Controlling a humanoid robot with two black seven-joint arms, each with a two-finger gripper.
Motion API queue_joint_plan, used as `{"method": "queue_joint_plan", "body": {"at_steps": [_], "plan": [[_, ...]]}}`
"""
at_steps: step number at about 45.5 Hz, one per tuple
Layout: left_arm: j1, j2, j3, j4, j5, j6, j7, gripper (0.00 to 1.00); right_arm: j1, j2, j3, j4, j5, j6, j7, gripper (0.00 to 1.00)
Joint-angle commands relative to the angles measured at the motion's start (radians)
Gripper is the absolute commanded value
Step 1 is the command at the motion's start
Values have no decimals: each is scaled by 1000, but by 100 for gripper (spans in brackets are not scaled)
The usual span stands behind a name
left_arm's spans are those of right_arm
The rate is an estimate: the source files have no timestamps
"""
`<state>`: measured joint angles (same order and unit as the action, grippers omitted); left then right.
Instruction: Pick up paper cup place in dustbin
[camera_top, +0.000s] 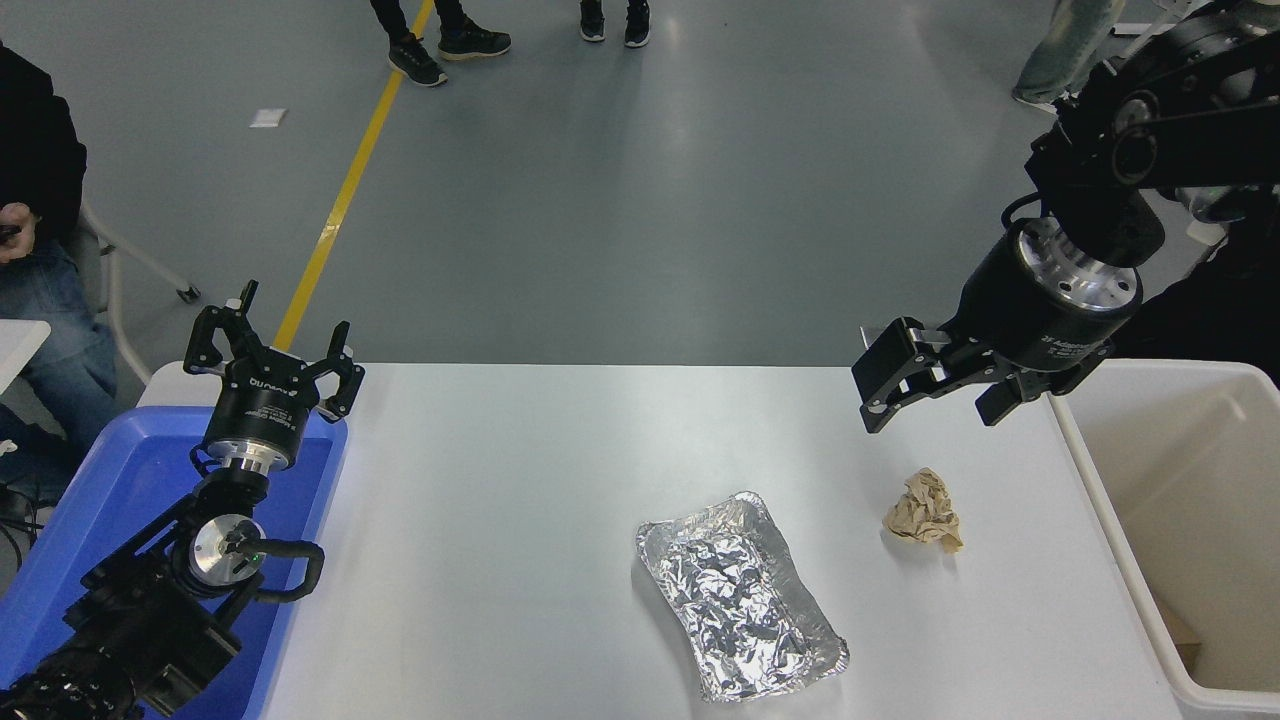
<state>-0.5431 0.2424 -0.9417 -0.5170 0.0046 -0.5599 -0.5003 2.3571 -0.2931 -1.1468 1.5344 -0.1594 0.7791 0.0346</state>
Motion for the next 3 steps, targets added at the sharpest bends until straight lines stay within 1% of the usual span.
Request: {"method": "queue_joint_plan", "body": {"at_steps": [1, 3], "plan": [[0, 0, 0, 0, 0, 0, -1, 98, 16, 3, 7, 9, 4, 6, -1, 100], [0, 0, 0, 0, 0, 0, -1, 98, 14, 0, 7, 9, 6, 6, -1, 100]]}}
